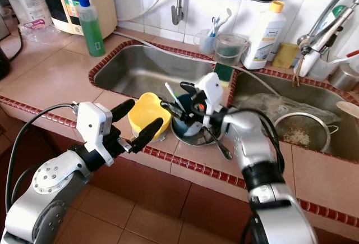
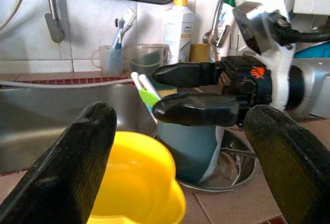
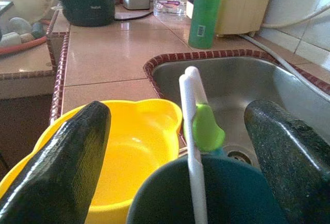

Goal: Kitchen organization

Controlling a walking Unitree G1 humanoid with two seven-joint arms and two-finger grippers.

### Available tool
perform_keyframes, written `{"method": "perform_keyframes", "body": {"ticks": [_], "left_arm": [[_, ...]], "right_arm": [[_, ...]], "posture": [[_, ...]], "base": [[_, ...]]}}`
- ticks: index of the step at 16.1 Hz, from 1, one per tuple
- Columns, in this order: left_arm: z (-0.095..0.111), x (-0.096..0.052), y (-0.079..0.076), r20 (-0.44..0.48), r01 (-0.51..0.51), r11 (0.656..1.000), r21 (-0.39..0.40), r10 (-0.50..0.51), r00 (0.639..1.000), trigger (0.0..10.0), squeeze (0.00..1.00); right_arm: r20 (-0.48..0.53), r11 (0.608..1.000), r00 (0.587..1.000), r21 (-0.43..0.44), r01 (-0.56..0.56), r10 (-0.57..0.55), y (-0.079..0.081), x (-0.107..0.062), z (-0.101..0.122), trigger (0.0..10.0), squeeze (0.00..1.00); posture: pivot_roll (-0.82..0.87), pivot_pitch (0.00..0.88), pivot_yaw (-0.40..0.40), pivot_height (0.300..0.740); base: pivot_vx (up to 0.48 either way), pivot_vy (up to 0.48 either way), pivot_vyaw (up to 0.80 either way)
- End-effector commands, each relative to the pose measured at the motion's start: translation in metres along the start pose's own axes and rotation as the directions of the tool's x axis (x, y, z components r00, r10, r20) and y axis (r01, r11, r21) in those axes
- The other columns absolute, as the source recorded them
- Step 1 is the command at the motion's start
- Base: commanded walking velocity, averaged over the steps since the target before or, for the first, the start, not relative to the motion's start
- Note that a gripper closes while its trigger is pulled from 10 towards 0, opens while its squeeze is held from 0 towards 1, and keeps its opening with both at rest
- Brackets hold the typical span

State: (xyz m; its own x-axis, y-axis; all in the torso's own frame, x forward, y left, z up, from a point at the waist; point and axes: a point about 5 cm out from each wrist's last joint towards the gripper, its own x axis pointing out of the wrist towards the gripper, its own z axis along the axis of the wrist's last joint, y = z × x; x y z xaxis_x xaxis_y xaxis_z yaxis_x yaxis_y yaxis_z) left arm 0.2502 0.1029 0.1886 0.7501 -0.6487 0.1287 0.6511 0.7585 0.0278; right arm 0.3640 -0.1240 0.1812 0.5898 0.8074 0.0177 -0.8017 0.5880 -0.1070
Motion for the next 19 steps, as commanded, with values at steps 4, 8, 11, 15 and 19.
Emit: {"method": "perform_keyframes", "body": {"ticks": [4,8,11,15,19], "left_arm": [[0.008,0.001,-0.004,0.025,0.0,1.0,0.014,0.0,1.0,10.0,0.0],[0.009,0.001,-0.004,0.031,-0.012,1.0,0.015,0.011,0.999,10.0,0.0],[0.01,0.001,-0.003,0.034,-0.016,1.0,0.015,0.016,0.999,10.0,0.0],[0.01,0.003,-0.002,0.038,-0.014,1.0,0.016,0.013,0.999,10.0,0.0],[0.012,0.004,-0.003,0.042,-0.013,1.0,0.019,0.012,0.999,10.0,0.0]], "right_arm": [[-0.042,0.997,0.998,-0.064,-0.049,0.047,-0.005,0.007,0.006,10.0,0.0],[-0.048,0.993,0.997,-0.096,-0.066,0.061,-0.01,0.008,0.014,10.0,0.0],[-0.036,0.992,0.996,-0.089,-0.088,0.085,-0.014,0.007,0.022,0.0,0.0],[-0.071,0.995,0.995,-0.068,-0.067,0.063,-0.021,0.005,0.02,0.0,0.0],[-0.12,0.999,0.993,-0.037,-0.022,0.017,-0.029,0.001,0.014,0.0,0.0]], "posture": [[-0.02,0.038,-0.082,0.74],[-0.02,0.044,-0.09,0.74],[-0.02,0.046,-0.089,0.74],[-0.03,0.047,-0.084,0.74],[-0.02,0.046,-0.086,0.74]], "base": [[0.0,0.0,0.0],[0.0,0.0,0.0],[0.0,0.0,0.0],[0.0,0.0,0.0],[0.0,0.0,0.0]]}}
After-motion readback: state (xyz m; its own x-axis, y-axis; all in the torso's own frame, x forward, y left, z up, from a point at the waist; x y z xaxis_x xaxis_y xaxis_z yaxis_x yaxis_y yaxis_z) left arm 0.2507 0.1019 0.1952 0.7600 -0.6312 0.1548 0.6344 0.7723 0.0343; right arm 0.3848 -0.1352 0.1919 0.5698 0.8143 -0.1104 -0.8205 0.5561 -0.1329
